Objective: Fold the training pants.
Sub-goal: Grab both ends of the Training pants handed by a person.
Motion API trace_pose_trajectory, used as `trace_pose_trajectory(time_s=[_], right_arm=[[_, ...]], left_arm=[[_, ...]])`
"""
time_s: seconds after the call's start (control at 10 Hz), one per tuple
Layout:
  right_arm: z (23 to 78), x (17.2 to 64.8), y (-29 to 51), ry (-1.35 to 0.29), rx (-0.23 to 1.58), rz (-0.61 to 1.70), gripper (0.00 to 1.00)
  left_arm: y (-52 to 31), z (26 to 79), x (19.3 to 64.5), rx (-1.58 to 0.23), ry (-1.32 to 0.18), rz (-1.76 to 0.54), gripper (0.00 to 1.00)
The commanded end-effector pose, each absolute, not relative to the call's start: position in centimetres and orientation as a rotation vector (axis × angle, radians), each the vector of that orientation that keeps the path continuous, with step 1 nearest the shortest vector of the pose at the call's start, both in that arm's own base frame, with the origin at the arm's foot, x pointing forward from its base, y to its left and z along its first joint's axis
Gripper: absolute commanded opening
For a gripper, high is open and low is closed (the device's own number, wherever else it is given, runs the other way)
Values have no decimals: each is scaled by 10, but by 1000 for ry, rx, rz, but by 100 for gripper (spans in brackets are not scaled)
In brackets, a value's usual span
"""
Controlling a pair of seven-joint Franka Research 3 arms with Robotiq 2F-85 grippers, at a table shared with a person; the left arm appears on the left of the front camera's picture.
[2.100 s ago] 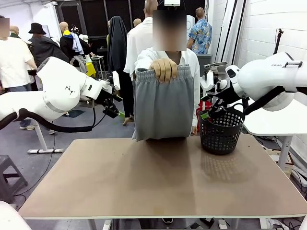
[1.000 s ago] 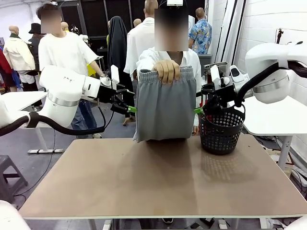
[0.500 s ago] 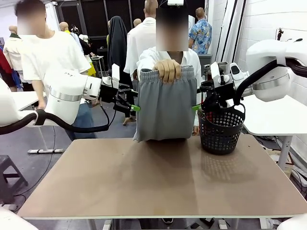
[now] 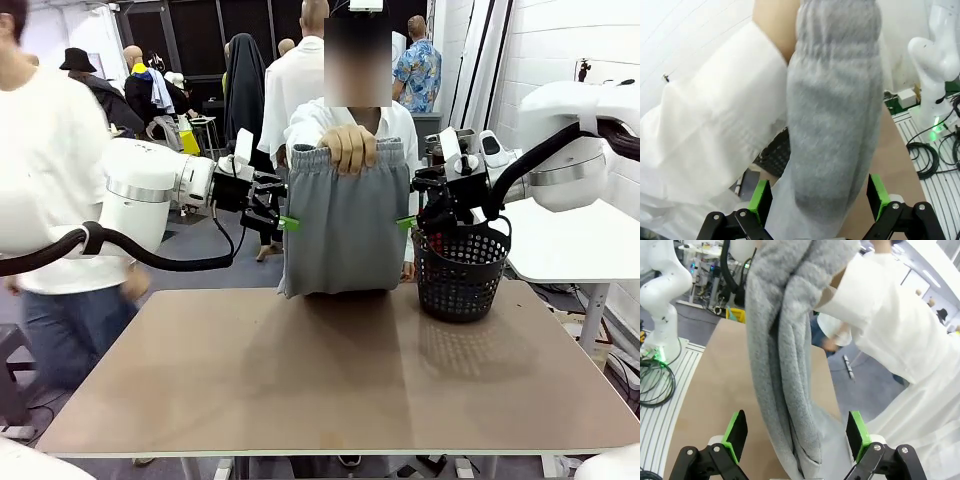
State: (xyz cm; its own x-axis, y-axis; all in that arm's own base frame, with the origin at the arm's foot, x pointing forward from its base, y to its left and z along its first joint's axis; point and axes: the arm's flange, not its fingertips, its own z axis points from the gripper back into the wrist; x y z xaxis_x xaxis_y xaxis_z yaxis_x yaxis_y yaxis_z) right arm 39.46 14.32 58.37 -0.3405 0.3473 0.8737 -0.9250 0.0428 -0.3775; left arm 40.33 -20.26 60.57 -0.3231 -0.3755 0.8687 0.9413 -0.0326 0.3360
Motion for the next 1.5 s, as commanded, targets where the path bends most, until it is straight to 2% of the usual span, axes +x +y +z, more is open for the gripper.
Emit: trace_pose_trajectory(time_s=[0.0, 0.5, 1.4], right_arm=[[580, 397, 145, -1282, 722, 1542, 100], [583, 393, 158, -1387, 786, 1465, 100], [591, 409, 185, -1360, 929, 1487, 100]], left_arm=[[-201, 607, 408, -761, -1202, -1606, 100], [-221, 605, 408, -824, -1290, -1550, 100], [-238, 597, 412, -919, -1349, -1460, 100]])
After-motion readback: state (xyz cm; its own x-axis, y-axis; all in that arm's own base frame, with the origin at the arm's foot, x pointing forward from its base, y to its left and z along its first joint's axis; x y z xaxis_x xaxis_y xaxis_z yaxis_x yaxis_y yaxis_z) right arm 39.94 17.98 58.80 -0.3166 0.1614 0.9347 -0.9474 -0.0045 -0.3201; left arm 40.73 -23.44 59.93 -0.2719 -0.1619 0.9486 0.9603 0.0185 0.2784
